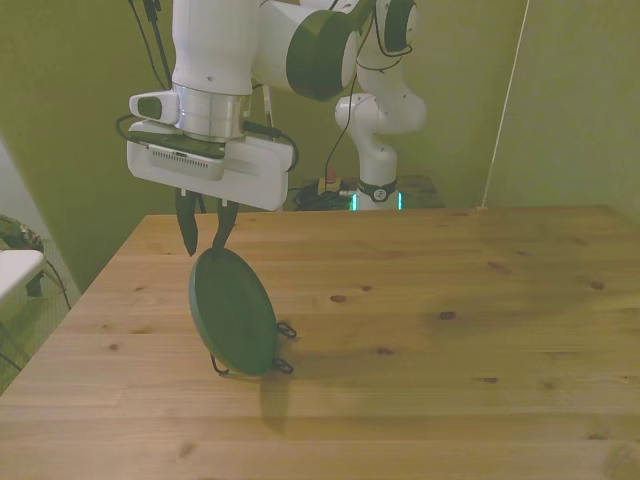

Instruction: Unload the plate

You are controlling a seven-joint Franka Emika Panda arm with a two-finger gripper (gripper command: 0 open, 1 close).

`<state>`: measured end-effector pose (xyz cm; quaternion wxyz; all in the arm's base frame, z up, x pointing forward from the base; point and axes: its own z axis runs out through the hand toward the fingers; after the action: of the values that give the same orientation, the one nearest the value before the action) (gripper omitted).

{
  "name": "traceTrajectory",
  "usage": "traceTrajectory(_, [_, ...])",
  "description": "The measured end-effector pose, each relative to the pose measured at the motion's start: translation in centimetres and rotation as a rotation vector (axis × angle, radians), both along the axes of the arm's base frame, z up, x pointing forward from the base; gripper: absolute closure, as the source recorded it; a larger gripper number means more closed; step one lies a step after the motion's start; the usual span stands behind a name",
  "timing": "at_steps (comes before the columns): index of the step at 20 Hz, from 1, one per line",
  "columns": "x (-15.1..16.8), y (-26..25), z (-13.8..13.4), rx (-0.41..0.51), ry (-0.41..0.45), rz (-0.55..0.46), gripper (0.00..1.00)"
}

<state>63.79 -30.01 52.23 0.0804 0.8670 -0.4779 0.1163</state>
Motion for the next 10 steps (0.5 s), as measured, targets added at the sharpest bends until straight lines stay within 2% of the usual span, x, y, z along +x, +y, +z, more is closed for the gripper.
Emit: traceTrajectory(10, [0.00, 0.06, 0.03, -0.008, 0.008, 0.003, 1.00])
